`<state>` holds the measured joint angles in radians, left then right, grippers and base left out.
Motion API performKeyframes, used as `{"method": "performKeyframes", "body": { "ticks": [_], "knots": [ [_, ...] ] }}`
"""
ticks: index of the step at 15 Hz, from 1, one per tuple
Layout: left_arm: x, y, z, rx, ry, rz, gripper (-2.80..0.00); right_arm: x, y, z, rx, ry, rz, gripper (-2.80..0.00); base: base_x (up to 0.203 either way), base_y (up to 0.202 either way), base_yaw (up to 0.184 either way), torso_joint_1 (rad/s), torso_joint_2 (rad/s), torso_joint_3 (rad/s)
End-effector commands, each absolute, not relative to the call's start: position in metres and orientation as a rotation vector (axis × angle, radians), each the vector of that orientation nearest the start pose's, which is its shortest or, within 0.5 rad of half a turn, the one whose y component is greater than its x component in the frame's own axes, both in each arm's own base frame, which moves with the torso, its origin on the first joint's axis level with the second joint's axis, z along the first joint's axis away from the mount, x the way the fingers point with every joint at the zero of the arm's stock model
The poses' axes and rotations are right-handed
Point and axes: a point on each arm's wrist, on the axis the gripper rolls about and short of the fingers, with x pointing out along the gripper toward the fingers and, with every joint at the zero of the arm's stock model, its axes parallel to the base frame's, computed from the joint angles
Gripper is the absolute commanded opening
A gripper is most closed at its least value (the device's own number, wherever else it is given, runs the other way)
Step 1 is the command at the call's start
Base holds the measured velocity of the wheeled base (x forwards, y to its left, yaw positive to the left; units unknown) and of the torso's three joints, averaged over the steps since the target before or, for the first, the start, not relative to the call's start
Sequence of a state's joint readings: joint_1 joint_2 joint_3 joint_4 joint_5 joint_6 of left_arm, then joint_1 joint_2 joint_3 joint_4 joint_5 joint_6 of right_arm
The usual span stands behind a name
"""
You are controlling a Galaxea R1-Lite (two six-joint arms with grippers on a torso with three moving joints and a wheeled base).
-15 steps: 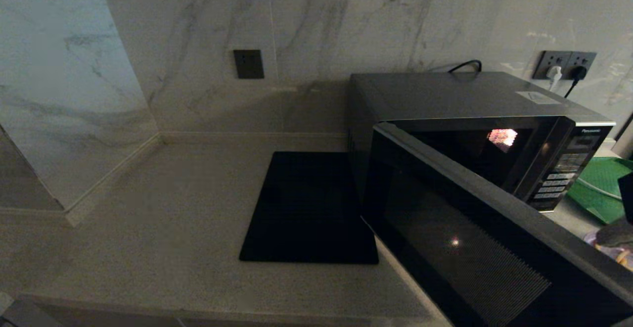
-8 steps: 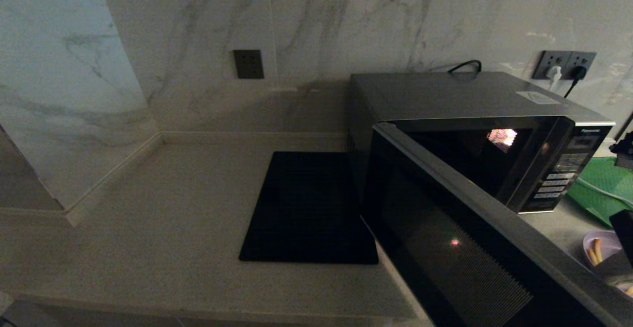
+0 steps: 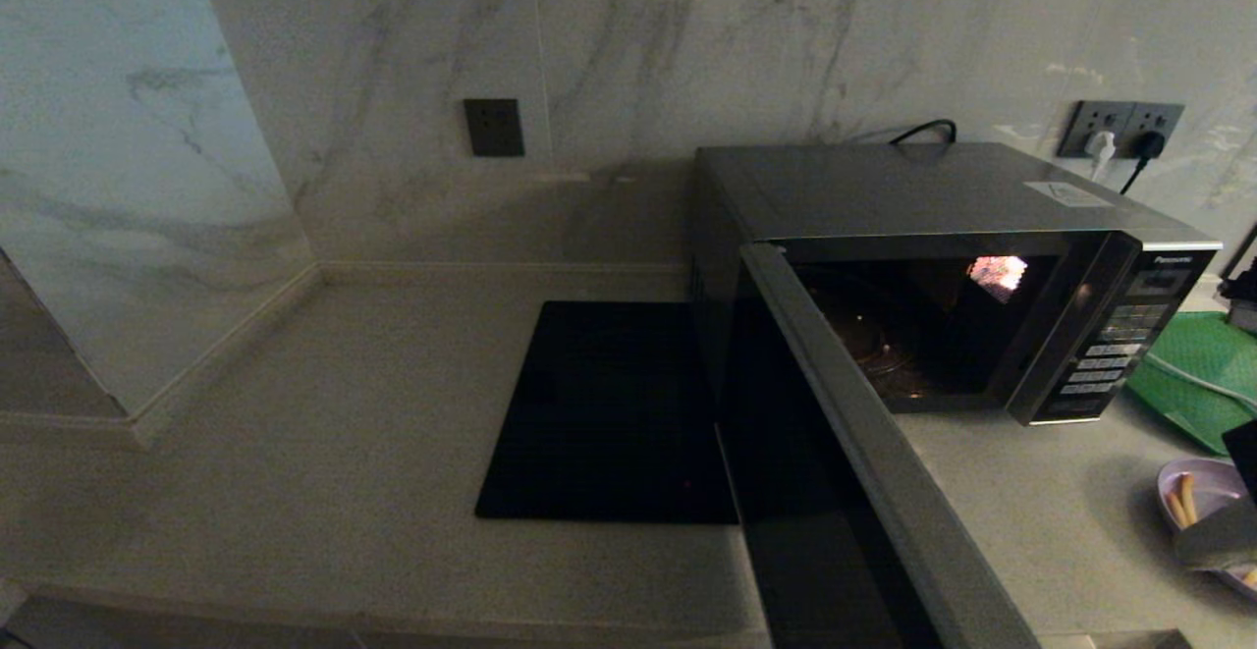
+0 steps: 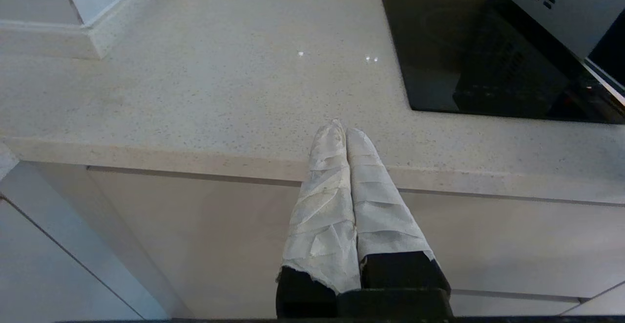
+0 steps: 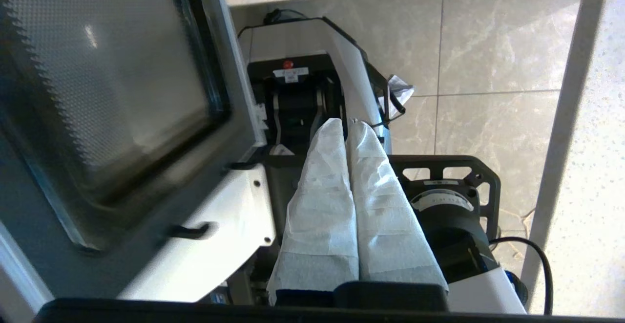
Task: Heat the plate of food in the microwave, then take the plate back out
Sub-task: Open the microwave oven, then put the plate in the microwave oven
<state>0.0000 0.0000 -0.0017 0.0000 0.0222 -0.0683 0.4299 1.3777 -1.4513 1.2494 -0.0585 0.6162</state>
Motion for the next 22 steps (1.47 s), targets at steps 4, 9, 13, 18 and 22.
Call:
{"method": "performKeyframes", "body": {
  "ticks": [4,9,13,18,22],
  "knots": [
    [-0.023,0.001,0.076,-0.069,-0.002,0.023,-2.80,0.138,0.068,0.296,0.297,1.090,-0.030,-2.80,0.000,0.000,0.000,0.000,0.00,0.000],
    [-0.023,0.001,0.076,-0.069,-0.002,0.023,-2.80,0.134,0.078,0.289,0.248,1.129,0.019,-2.80,0.000,0.000,0.000,0.000,0.00,0.000],
    [-0.023,0.001,0.076,-0.069,-0.002,0.023,-2.80,0.127,0.080,0.290,0.231,1.127,0.055,-2.80,0.000,0.000,0.000,0.000,0.00,0.000],
    [-0.023,0.001,0.076,-0.069,-0.002,0.023,-2.80,0.129,0.080,0.290,0.252,1.007,-0.061,-2.80,0.000,0.000,0.000,0.000,0.00,0.000],
    [-0.023,0.001,0.076,-0.069,-0.002,0.023,-2.80,0.132,0.045,0.279,0.237,0.821,-0.430,-2.80,0.000,0.000,0.000,0.000,0.00,0.000]
  ]
}}
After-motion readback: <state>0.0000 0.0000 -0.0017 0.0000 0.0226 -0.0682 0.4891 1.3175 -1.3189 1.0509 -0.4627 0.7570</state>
